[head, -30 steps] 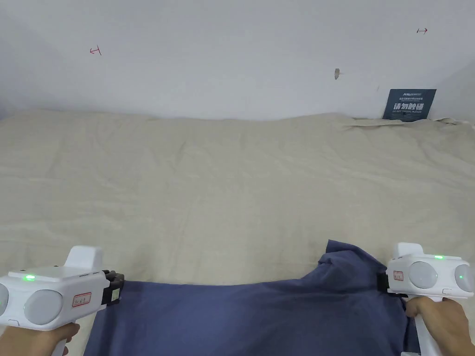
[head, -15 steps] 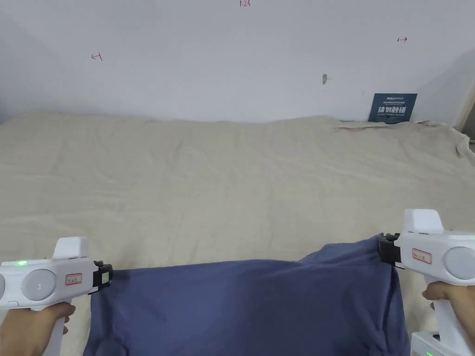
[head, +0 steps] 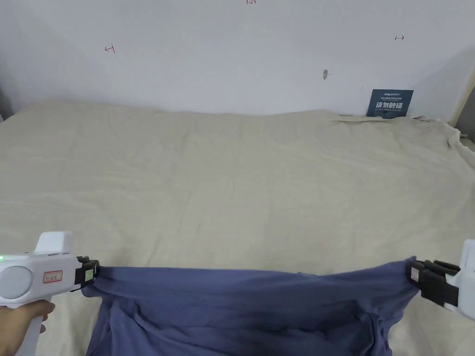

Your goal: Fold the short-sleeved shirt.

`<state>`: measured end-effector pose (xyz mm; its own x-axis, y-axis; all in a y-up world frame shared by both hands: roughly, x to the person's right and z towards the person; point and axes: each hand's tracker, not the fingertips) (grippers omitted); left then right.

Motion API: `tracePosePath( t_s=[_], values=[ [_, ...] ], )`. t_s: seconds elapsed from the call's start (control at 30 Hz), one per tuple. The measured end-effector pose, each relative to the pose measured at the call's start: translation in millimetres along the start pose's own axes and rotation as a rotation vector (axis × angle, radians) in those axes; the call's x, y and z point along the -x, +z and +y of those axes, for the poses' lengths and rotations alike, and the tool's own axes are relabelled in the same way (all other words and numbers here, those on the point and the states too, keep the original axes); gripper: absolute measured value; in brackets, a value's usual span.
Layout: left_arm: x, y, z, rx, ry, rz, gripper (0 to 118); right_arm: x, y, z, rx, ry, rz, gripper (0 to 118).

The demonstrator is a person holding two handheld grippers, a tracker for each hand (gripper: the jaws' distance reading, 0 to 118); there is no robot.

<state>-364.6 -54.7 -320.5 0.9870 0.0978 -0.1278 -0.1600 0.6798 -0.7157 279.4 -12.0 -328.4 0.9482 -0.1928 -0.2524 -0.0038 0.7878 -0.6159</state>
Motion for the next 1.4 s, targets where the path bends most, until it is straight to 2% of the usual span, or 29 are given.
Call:
tracePosePath(
  t_s=[0.2,0.3,0.47,0.57,0.73,0.83,0.87,0.9,0.93,0.97,1.0,1.03,1.07,1.1,1.2,1.4],
  values=[
    [0,12,-52,0.057,-0.005,0.000,0,-7,12,-59,0.083,-0.035,-0.036,2],
    [-4,13,-80,0.098,0.002,0.009,0,-12,8,-90,0.142,-0.080,-0.055,2],
    [9,1,-115,0.152,0.021,0.026,0,-18,-7,-128,0.224,-0.091,-0.110,2],
    [7,-3,-126,0.173,0.008,0.044,0,-18,-18,-144,0.263,-0.112,-0.135,2],
    [-4,-11,-140,0.204,-0.059,0.082,0,-16,-32,-154,0.300,-0.103,-0.167,2],
    [-5,-11,-141,0.197,-0.052,0.088,0,-12,-32,-154,0.305,-0.109,-0.178,2],
    [-6,-10,-139,0.198,-0.047,0.088,5,-9,-29,-152,0.303,-0.109,-0.179,3],
    [-7,-9,-138,0.198,-0.043,0.083,16,-7,-27,-150,0.297,-0.107,-0.180,4],
    [-8,-6,-136,0.195,-0.040,0.083,29,-3,-23,-146,0.289,-0.097,-0.181,10],
    [-9,-4,-133,0.193,-0.036,0.084,48,1,-19,-142,0.272,-0.089,-0.185,21],
    [-9,0,-130,0.190,-0.029,0.097,76,5,-15,-136,0.252,-0.080,-0.191,47],
    [-9,2,-126,0.182,-0.013,0.102,94,9,-12,-131,0.236,-0.078,-0.181,68],
    [-8,6,-123,0.165,0.008,0.095,106,12,-9,-123,0.220,-0.079,-0.164,84],
    [-8,10,-117,0.146,0.025,0.079,106,16,-5,-116,0.200,-0.071,-0.143,84],
    [-14,29,-97,0.038,0.035,0.028,112,34,8,-88,0.084,-0.028,-0.137,95],
    [-35,68,-55,-0.173,0.034,0.028,112,71,33,-36,-0.130,0.051,-0.138,95]
  ],
)
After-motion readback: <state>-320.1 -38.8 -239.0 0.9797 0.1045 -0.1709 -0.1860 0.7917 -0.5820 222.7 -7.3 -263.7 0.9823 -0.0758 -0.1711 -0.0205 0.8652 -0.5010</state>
